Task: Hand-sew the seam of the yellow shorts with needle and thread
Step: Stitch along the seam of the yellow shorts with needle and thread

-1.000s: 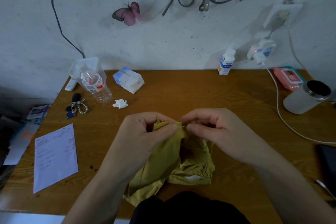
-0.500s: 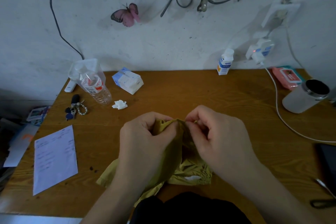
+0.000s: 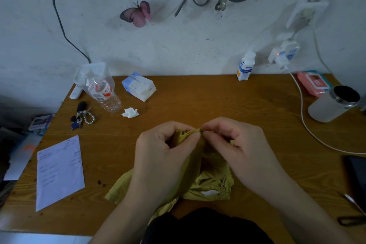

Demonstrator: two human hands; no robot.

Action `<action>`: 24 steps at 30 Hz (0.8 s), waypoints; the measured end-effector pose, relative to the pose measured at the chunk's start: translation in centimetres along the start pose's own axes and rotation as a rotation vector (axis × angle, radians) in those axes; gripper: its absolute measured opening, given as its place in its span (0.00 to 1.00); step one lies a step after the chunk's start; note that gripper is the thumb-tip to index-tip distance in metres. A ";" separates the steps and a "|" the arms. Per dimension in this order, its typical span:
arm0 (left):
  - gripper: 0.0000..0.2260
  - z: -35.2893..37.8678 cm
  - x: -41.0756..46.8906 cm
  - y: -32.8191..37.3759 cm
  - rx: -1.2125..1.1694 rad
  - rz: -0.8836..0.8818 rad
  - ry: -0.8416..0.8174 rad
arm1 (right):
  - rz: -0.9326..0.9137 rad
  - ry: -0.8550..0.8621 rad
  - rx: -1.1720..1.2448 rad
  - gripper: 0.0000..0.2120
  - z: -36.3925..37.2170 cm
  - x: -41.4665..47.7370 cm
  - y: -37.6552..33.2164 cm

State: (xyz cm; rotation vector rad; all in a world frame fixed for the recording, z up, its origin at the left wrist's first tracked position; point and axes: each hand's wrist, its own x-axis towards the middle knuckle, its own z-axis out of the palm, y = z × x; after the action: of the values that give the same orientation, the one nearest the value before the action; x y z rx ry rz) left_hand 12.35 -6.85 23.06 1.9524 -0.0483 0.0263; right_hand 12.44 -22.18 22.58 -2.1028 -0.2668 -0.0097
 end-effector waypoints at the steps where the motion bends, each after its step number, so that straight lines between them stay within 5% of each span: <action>1: 0.05 -0.1 0.0 -0.1 0.001 -0.011 -0.007 | 0.016 -0.016 0.037 0.06 -0.2 0.0 0.0; 10: 0.03 -0.2 0.0 -0.3 -0.095 -0.104 -0.005 | 0.107 -0.156 0.277 0.07 -1.2 0.4 0.4; 19: 0.05 -0.9 0.9 0.0 -0.562 -0.432 -0.358 | 0.168 -0.321 0.490 0.04 -2.3 0.9 1.6; 24: 0.06 -0.8 1.2 -0.4 -0.625 -0.524 -0.412 | 0.238 -0.387 0.568 0.04 -2.2 1.0 2.2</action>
State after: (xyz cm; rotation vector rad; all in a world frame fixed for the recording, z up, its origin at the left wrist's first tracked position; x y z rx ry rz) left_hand 13.59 -5.96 23.10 1.2713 0.1666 -0.6606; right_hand 14.10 -24.95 21.99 -1.5425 -0.2148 0.5562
